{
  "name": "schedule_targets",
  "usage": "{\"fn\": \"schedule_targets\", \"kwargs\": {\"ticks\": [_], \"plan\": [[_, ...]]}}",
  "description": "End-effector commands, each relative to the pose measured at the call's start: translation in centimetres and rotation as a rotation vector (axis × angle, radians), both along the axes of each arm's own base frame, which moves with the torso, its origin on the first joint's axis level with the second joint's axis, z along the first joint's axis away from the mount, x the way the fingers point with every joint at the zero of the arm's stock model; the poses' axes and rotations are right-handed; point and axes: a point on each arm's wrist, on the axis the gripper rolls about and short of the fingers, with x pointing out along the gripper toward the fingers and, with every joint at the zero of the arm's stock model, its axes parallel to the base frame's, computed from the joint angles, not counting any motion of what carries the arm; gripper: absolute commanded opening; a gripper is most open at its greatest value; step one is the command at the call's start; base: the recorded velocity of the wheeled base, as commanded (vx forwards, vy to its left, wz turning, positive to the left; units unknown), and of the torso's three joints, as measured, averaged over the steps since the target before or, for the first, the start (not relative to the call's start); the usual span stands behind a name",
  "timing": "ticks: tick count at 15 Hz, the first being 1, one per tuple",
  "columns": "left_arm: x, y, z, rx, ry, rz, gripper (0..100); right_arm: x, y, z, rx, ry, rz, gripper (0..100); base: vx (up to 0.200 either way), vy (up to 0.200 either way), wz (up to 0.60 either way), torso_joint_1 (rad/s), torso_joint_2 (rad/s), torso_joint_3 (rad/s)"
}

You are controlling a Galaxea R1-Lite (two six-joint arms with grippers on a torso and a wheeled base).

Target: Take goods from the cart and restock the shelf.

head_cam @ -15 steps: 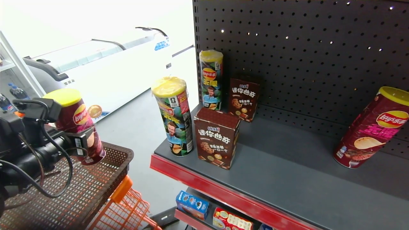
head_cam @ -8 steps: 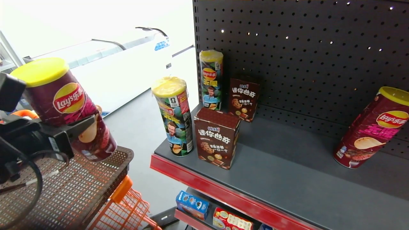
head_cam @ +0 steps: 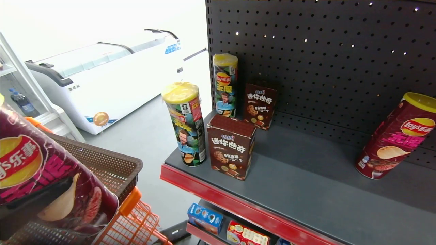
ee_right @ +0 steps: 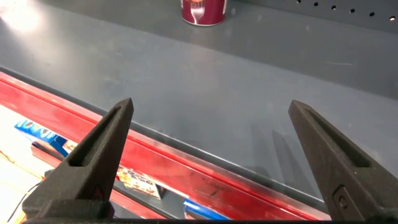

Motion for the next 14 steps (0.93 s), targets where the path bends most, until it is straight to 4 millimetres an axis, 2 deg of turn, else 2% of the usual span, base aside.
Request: {"fn": "schedule_targets", "kwargs": {"ticks": [1, 5, 7, 11, 14], "plan": [[-0.6, 0.0, 0.3, -0.015, -0.029, -0.034, 0, 0.0, 0.0, 0.0, 0.000, 0.000, -0.001, 100, 0.000, 0.000, 0.00, 0.000, 0.00, 0.000], [-0.2, -1.3, -1.0, 0.010, 0.039, -0.160, 0, 0.0, 0.0, 0.0, 0.000, -0.001, -0.001, 100, 0.000, 0.000, 0.00, 0.000, 0.00, 0.000], [-0.2, -2.4, -0.9, 0.018, 0.055, -0.284, 0, 0.0, 0.0, 0.0, 0.000, 0.000, 0.000, 100, 0.000, 0.000, 0.00, 0.000, 0.00, 0.000], [1.6, -4.4, -0.8, 0.039, 0.119, -0.411, 0, 0.0, 0.0, 0.0, -0.002, 0.000, 0.002, 100, 0.000, 0.000, 0.00, 0.000, 0.00, 0.000], [3.4, -5.8, -1.2, 0.045, 0.134, -0.435, 0, 0.0, 0.0, 0.0, -0.002, 0.000, 0.002, 100, 0.000, 0.000, 0.00, 0.000, 0.00, 0.000]]}}
